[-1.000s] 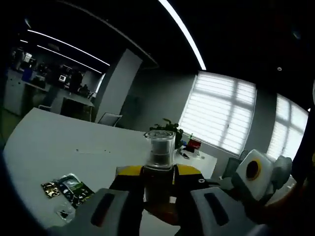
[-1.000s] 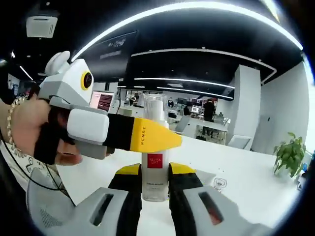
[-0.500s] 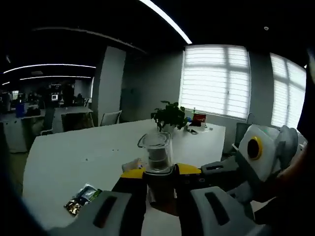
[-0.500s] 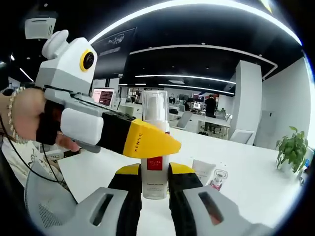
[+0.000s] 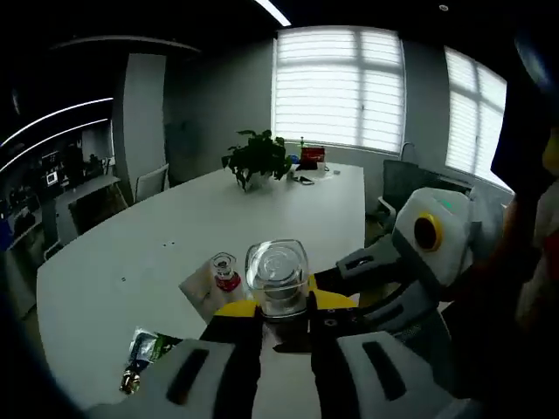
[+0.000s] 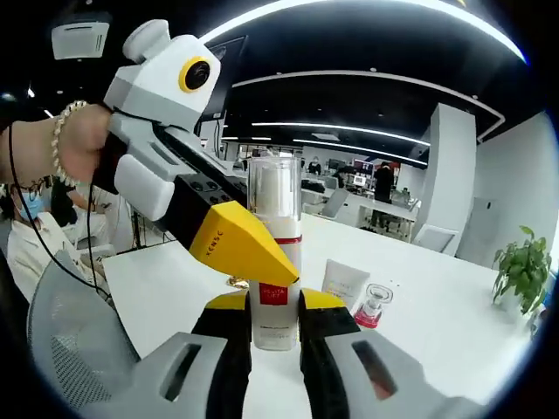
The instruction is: Arrange the skincare products in the storage area until every visible bottle or jar stands upright without overlapping.
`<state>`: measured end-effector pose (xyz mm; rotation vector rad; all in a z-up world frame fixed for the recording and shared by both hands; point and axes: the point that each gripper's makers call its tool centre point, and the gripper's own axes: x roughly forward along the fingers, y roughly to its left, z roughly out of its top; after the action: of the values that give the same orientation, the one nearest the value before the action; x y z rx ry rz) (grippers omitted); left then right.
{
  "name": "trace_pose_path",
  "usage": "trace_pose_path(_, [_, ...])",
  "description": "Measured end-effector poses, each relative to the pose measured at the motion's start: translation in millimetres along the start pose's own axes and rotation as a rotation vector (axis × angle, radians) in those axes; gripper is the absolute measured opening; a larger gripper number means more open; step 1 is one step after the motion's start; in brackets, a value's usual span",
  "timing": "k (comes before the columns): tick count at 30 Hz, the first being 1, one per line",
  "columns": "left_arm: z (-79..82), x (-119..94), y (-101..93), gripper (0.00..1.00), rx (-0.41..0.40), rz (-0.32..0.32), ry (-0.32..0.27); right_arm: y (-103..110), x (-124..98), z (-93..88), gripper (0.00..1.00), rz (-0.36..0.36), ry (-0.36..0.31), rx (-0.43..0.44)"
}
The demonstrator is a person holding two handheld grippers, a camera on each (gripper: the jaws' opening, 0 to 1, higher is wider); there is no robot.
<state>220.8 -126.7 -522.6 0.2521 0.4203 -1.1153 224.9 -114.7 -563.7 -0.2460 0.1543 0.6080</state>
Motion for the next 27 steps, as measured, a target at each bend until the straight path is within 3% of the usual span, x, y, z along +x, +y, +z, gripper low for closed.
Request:
trace_pose_path(6, [-23.1,17,3.4,0.16,-0.006,-0.054,0.091,1,1,-22.6,0.21,0.048,0.037,-0.026])
trace_pose_path(8, [-31.2,17,-4.6,0.16,0.047,-0.078,0.144,7,4,-32.6,0.22,0.101,0.054,-0.038])
trace_pose_path(10, [-34.1,23,-9.3,0.16,0.067,-0.092,0.149,9,5,-38.6,0.23,0.119,0.053,-0.078])
trace_pose_path(12, [-45.9,26,-9.4,0.16,0.11,-0.122,0.189,10,6,-48.8,0.23,0.14,0.073,-0.075])
trace_pose_path(19, [-46.2,43,-15.0,0.16,0.112,-0.183,0.169,0,1,-58.1,0.23,0.17,0.077,-0.038])
trace_pose_path(27, [-54.8,62,-14.1,0.16,0.15,-0.249,0.161,-7,-4,-76.7,0.34,0.183,0.12,-0.012])
